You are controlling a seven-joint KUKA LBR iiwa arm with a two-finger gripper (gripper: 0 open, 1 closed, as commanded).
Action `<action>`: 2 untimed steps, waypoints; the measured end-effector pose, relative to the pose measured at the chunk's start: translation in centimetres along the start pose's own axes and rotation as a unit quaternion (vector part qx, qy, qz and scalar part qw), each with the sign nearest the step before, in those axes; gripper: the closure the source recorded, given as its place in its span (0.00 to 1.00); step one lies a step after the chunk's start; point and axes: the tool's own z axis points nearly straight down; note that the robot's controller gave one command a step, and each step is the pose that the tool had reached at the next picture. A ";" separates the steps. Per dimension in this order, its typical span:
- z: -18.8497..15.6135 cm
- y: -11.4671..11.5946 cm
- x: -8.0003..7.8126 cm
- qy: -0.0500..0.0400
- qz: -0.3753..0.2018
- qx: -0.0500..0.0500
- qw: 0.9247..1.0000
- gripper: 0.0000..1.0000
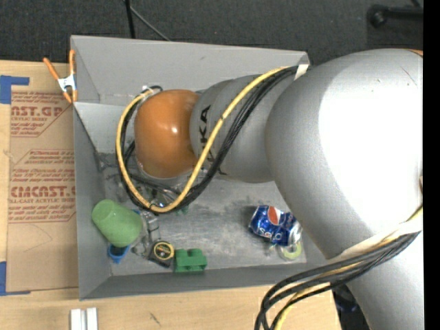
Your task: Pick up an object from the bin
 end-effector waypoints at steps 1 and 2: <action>-2.4 3.4 6.7 -0.002 -0.122 0.001 0.993 0.00; 0.6 5.2 5.5 -0.003 -0.158 0.002 0.987 0.00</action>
Offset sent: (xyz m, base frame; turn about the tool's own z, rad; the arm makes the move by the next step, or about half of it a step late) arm -0.0763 0.0028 0.0227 -0.2447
